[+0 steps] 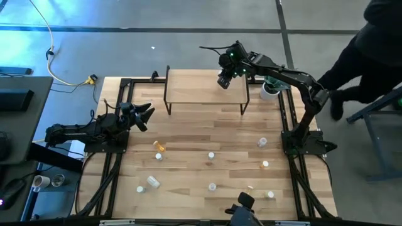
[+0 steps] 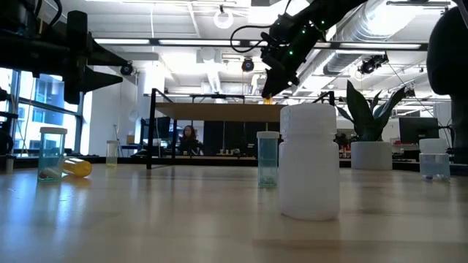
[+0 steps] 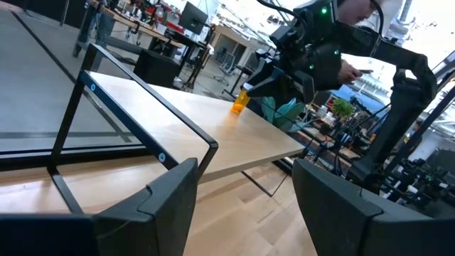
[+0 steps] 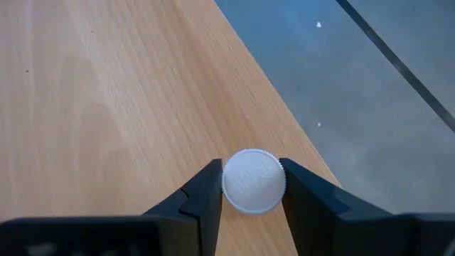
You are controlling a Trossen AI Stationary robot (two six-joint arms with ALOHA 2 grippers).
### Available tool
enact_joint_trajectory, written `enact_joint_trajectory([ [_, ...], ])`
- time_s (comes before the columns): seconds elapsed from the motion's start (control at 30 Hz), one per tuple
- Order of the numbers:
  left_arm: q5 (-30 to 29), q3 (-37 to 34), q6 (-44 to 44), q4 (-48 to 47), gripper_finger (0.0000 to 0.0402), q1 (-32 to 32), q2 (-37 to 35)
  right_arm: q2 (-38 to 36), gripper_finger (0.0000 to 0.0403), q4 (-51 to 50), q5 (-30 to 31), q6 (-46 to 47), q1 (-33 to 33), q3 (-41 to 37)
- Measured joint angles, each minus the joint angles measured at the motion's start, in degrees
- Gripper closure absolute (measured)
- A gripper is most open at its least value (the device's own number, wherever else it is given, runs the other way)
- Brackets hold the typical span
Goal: Pick and place medicine bottles onto shelf by color
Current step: Put the middle orange medicine bottle on the shelf, then put the top yellow medicine bottle on the shelf
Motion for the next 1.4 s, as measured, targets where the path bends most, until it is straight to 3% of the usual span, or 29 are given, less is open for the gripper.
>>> enact_joint_trajectory([
  [0.33, 0.0, 0.0, 0.0, 0.0, 0.0181, 0.0, 0.0, 0.1, 0.0234, 0.0, 0.0, -0.1, 0.0, 0.0],
  [0.57, 0.0, 0.0, 0.0, 0.0, 0.0181, 0.0, 0.0, -0.8, 0.0229, 0.2, 0.0, -0.1, -0.1, 0.2],
  [0.93, -2.3, 0.0, 0.2, 2.4, 0.0181, 0.0, 0.0, -0.8, 0.0229, -0.9, 0.1, -0.2, -0.3, 7.1],
  [1.17, -5.5, 0.6, 8.6, 8.5, 0.0177, 0.0, 0.0, -0.9, 0.0229, -1.4, 0.1, -2.1, -0.5, 13.7],
  [1.4, -6.4, 8.0, 18.1, 8.6, 0.0169, 0.0, 0.0, -0.9, 0.0229, -2.3, 0.1, -2.1, -1.7, 17.7],
])
